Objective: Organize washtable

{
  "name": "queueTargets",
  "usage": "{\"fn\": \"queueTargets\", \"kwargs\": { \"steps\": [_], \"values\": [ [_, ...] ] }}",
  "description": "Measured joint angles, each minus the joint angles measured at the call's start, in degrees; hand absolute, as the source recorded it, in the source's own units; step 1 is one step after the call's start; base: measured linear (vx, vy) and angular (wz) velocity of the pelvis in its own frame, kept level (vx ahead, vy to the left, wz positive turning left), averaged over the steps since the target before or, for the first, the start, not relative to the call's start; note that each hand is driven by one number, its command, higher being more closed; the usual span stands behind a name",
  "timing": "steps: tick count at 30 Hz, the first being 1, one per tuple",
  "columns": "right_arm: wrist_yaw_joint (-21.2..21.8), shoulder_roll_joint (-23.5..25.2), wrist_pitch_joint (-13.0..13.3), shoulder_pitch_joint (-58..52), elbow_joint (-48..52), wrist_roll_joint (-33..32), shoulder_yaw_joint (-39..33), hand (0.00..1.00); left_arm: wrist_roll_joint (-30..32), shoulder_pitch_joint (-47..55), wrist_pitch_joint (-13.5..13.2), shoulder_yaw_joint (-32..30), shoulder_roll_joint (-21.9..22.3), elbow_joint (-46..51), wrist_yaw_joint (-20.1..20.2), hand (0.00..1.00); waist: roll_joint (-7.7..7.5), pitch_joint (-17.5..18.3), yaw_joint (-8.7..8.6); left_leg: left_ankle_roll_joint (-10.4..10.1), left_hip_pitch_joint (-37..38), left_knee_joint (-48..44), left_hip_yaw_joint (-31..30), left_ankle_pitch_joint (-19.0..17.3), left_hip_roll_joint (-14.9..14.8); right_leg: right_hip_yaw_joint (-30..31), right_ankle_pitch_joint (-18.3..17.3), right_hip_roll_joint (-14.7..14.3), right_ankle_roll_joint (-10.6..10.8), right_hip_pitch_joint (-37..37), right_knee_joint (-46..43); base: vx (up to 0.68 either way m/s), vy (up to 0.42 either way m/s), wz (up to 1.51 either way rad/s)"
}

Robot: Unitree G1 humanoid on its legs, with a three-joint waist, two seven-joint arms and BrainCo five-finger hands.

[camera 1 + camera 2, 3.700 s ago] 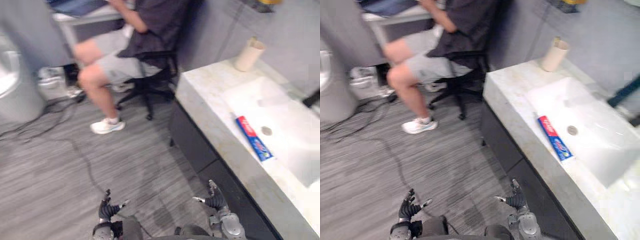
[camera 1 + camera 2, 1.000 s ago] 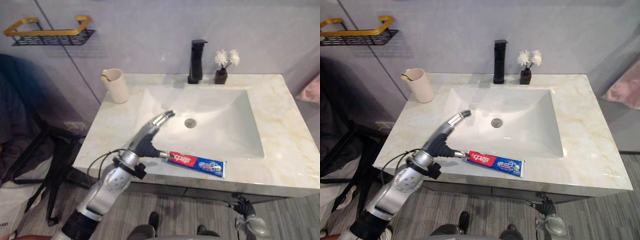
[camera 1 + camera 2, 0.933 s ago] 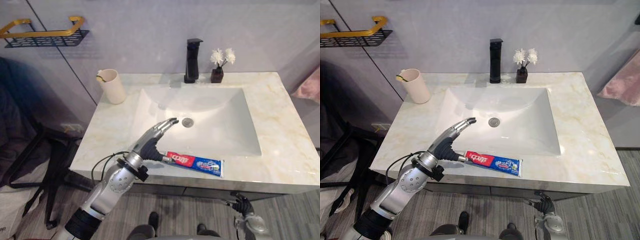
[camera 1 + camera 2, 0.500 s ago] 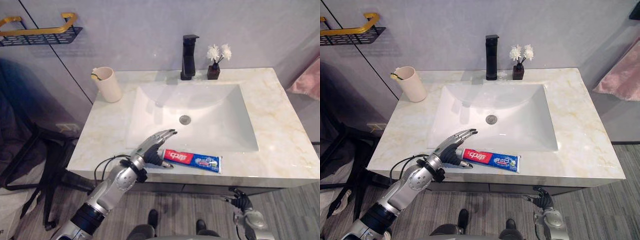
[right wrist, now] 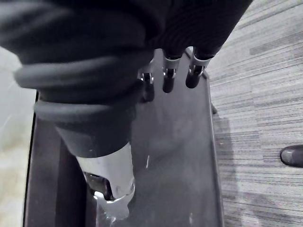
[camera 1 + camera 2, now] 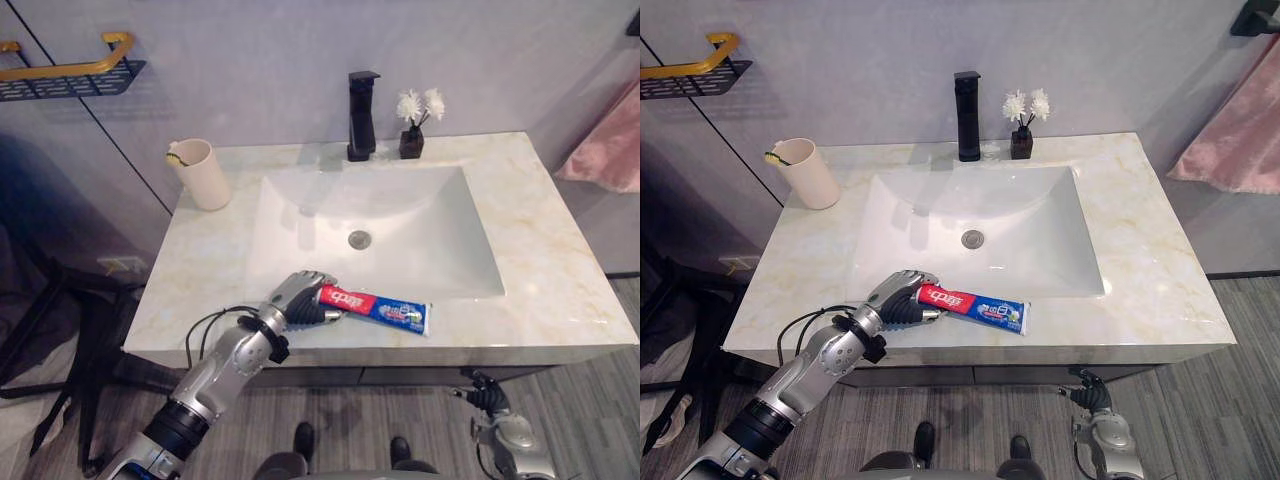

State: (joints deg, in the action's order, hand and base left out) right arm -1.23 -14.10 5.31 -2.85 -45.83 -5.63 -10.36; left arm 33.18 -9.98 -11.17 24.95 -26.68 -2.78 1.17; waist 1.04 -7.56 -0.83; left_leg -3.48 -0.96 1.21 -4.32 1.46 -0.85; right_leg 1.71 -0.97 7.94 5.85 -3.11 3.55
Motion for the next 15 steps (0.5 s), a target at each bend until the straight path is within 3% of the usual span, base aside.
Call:
{"fn": "queueTargets", "kwargs": {
  "steps": [6,10,15],
  "values": [
    [-4.02,0.05,-0.15,-1.21,4.75,-3.85,-15.15,0.0,-0.69,4.0,2.38,-3.09,-0.46,3.96,-0.22,1.0,-0.03,0.03,-0.03,0.0,1.34,0.94,2.63,-0.24,-0.33,2.62,0.1,-0.04,0.38,0.63,-0.62,-0.01,0.0,-0.24],
    [-7.91,-0.06,-0.17,-1.63,15.58,-7.46,-24.89,0.0,-1.15,6.88,3.16,-3.35,0.03,10.25,-0.56,1.0,-0.42,0.18,0.07,0.01,1.7,0.91,3.48,-0.4,-0.61,3.55,-0.49,-0.25,1.3,1.44,-2.17,0.0,-0.013,-0.11],
    [-13.7,-1.32,-0.15,-0.53,32.58,-9.06,-28.73,0.0,-3.46,10.7,3.22,-8.12,4.51,17.95,-2.73,1.0,-0.94,0.49,1.37,-0.29,2.77,0.73,4.71,-0.84,-1.48,4.59,-0.9,-1.22,1.26,1.53,-3.38,-0.02,-0.029,-0.13]
  ]
}}
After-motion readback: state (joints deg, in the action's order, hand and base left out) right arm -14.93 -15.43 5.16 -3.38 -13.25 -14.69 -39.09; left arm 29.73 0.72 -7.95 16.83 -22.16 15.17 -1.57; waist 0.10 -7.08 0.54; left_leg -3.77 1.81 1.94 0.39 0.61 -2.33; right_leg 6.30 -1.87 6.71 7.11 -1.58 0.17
